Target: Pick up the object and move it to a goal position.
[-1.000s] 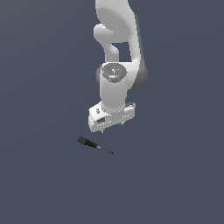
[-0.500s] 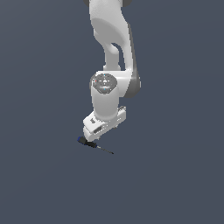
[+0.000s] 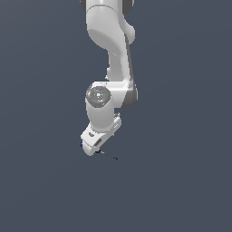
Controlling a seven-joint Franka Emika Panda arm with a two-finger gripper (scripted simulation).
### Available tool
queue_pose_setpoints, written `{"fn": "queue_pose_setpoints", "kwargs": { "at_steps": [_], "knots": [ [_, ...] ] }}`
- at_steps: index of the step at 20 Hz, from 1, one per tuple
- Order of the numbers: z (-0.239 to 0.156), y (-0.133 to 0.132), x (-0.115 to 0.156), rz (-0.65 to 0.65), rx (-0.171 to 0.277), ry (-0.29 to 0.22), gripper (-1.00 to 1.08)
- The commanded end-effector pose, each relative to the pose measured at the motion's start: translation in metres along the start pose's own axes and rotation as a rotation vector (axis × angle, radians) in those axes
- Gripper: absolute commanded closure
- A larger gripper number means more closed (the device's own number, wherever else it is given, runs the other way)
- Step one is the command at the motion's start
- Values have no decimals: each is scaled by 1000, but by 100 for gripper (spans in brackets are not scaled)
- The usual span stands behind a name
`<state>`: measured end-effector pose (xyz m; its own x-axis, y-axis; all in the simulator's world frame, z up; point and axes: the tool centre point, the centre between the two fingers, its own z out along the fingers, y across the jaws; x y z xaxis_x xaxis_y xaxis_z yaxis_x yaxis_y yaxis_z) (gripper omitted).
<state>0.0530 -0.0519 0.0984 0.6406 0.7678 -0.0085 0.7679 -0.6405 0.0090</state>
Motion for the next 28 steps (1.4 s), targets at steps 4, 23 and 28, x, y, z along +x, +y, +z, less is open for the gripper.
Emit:
{"fn": "queue_pose_setpoints", "kwargs": {
  "at_steps": [4,23,28],
  "knots": [
    [14,14,-8,-126,3,3,-92],
    [36,33,-22,-308,8,9,-92],
    [45,33,-22,-309,8,9,-92]
  ]
}}
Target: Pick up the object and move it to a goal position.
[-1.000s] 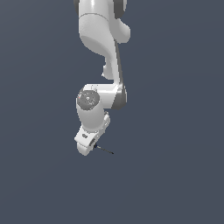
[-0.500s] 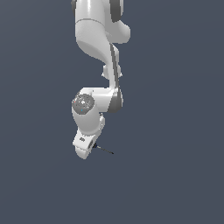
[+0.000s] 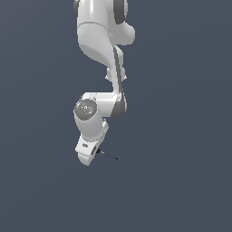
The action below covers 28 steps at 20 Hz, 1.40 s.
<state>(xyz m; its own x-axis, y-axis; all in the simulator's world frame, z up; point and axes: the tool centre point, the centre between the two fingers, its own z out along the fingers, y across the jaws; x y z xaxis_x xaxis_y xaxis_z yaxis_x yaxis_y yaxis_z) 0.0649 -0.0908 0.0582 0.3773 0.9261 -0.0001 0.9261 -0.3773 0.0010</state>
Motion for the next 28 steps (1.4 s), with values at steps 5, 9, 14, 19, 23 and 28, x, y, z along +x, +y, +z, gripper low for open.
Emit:
{"fn": "queue_pose_setpoints", "kwargs": {
  "at_steps": [5,9,14,19,23,28],
  "knots": [
    [30,-1,0,-3,1,0,-92],
    [44,-1,0,-4,1,0,-92],
    [45,0,0,-4,1,0,108],
    [45,0,0,-4,1,0,108],
    [45,0,0,-4,1,0,108],
    [43,-2,1,-4,1,0,108]
  ]
}}
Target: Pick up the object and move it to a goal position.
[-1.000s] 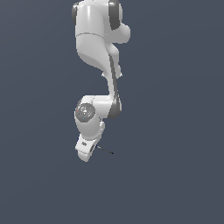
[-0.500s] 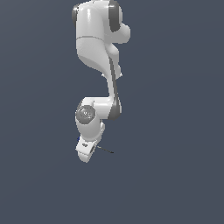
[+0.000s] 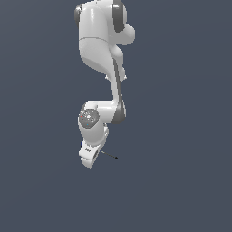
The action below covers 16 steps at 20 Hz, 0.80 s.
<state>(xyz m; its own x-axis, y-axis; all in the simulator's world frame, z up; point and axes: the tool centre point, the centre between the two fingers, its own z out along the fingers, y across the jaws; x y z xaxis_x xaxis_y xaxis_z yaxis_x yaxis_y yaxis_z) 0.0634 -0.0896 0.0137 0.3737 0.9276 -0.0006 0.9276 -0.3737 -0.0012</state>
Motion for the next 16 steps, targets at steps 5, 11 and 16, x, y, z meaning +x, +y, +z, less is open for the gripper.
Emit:
{"fn": "queue_pose_setpoints", "kwargs": {
  "at_steps": [5,11,16],
  "knots": [
    [-13,-9,6,0,-1,0,108],
    [-39,-28,18,0,-1,0,108],
    [-73,-52,33,0,-1,-2,108]
  ]
}}
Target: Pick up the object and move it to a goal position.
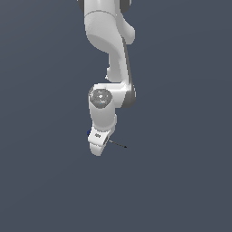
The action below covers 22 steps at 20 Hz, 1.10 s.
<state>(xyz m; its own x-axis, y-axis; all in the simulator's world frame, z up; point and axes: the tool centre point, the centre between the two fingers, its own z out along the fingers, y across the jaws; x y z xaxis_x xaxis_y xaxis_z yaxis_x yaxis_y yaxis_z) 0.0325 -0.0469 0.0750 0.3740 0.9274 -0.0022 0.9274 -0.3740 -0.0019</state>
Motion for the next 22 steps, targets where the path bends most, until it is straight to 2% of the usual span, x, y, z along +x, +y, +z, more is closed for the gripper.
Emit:
{"fn": "queue_pose_setpoints", "kwargs": {
  "at_steps": [1,22],
  "knots": [
    [-20,-13,9,-1,-2,0,108],
    [-210,-147,98,-2,-3,-2,108]
  ]
}}
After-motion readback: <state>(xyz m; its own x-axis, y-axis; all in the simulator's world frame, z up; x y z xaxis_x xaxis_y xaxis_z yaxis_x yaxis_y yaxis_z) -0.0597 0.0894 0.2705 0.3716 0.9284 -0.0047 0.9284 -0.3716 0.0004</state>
